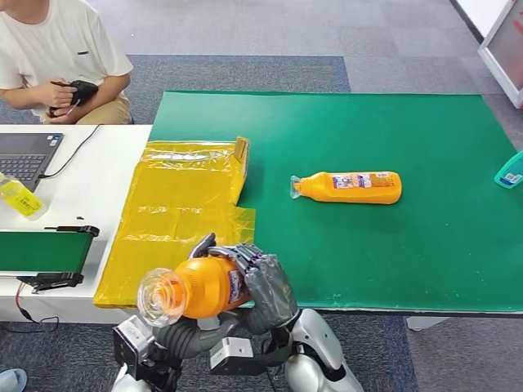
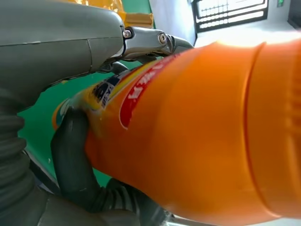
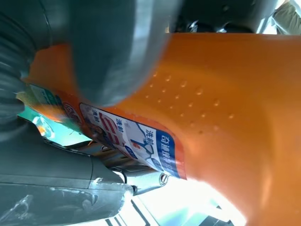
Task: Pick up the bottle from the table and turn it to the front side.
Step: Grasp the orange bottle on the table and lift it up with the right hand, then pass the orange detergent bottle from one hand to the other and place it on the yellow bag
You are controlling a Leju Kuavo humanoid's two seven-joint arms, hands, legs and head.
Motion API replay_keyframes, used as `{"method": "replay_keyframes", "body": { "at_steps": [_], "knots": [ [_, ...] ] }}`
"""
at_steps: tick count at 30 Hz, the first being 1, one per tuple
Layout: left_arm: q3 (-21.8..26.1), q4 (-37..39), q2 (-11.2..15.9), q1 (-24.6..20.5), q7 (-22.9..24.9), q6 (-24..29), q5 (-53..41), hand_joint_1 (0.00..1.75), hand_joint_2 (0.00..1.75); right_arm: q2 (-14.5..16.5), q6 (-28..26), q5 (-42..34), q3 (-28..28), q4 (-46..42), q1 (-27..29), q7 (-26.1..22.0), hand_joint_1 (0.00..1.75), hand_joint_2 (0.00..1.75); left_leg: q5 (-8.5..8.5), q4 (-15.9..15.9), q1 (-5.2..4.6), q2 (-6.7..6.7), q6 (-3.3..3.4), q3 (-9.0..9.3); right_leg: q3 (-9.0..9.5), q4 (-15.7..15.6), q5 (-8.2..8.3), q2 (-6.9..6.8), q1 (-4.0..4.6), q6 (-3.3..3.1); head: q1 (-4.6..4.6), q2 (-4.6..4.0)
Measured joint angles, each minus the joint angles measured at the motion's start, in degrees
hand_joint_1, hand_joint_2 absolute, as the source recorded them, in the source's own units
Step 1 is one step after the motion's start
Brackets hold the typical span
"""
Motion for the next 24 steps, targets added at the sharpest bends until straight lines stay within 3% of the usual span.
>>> {"method": "replay_keyframes", "body": {
  "at_steps": [5, 11, 16, 24],
  "knots": [
    [-1.49, -0.2, 0.45, -0.82, -0.25, 4.02, -8.39, 0.0, 1.75, 0.0, -1.24, 0.26, 0.27, 0.17, 0.08, 0.56, 1.75, 1.75, 0.0, 0.0, 0.0, 0.0, 0.0, 0.0, 0.0, 0.0, 0.0, 0.0, 0.0, 0.0, -0.01, 0.0],
    [-2.88, -0.92, 1.02, -1.29, 0.03, 5.72, -11.93, 0.0, 1.75, 0.0, -2.13, 0.59, 0.04, 0.83, 0.1, 1.06, 1.75, 1.75, 0.0, 0.0, 0.0, 0.0, 0.0, 0.0, -0.01, 0.0, 0.0, 0.0, 0.0, 0.0, -0.01, 0.0],
    [-3.5, -2.22, 1.1, -1.86, 2.4, 8.12, -18.44, 0.0, 1.75, 0.0, -4.5, 3.53, -0.55, 2.25, 0.02, 2.88, 1.75, 1.75, 0.0, 0.0, 0.0, 0.0, 0.0, 0.0, -0.01, 0.0, 0.0, 0.0, 0.0, 0.0, 0.0, 0.0],
    [-3.53, -2.62, 1.03, -2.06, 3.1, 7.86, -19.28, 0.0, 1.75, 0.03, -5.57, 4.58, -1.44, 5.26, -0.18, 3.27, 1.75, 1.75, 0.0, 0.0, 0.0, 0.0, 0.0, 0.0, -0.01, 0.0, 0.0, 0.0, 0.0, 0.0, 0.0, 0.0]
  ]
}}
